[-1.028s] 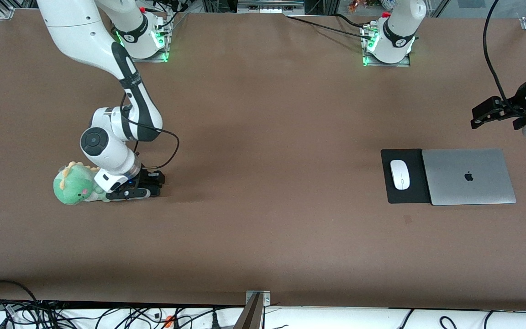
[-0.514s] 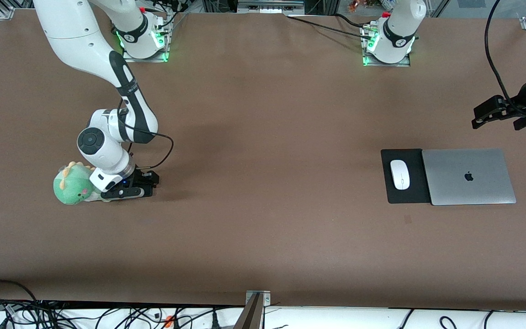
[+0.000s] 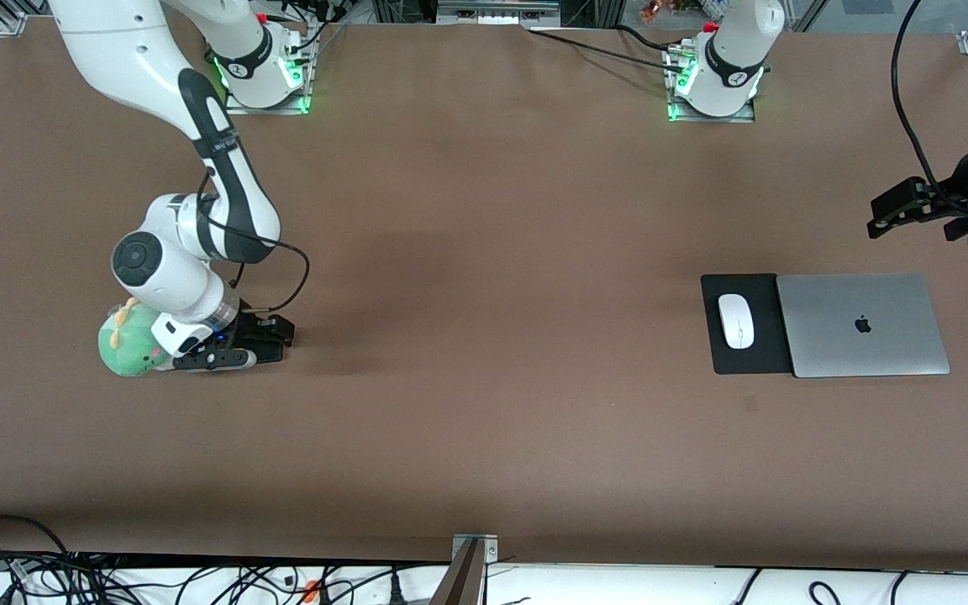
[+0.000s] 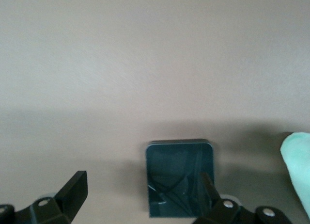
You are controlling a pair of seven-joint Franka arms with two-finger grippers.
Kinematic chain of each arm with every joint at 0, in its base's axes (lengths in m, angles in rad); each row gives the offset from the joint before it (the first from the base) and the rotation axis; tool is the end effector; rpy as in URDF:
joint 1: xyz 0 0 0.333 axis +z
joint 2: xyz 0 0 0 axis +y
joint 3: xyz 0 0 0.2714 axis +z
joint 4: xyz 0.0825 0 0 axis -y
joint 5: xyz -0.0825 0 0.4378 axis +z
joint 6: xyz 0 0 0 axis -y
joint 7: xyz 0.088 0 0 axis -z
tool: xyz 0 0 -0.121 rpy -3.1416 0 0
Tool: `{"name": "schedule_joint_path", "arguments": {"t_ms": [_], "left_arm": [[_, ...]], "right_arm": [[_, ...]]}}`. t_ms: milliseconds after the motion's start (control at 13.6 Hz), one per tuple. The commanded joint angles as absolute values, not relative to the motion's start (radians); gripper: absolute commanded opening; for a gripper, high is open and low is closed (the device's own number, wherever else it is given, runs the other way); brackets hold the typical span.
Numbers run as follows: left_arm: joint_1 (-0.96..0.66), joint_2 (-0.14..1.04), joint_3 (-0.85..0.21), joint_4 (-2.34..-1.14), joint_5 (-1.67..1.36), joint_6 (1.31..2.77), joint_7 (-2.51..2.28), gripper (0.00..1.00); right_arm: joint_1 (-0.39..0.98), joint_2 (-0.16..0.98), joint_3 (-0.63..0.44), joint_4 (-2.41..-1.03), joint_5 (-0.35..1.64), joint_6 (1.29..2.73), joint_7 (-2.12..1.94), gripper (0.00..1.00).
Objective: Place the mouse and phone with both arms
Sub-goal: 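Carry the black phone beside the green plush toy and set it down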
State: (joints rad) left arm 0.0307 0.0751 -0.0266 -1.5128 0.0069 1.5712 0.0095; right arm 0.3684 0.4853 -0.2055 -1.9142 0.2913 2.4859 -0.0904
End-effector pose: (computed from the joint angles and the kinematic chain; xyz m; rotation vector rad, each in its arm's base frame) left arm 0.6277 0.0039 0.5500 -3.1367 0.0085 0.0262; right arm 0.6475 0.1064 0.1612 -3.0382 -0.0894 -0.1523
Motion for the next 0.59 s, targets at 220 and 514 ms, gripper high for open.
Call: {"name": "schedule_joint_path", "arguments": {"t_ms": [220,514], "left_arm": [[0.041,0.09,-0.035,-1.482,-0.012,1.533,0.035,1.0],[0.041,0.089,-0.034,-1.48,-0.012,1.528,0.035,1.0]], "right_arm": [[0.359,0.43,-0.21,-1.891,0.316,2.404,-0.12,1.0],[0.359,0.376,-0.279,-1.777,0.316,2.138,-0.121,1.0]]}}
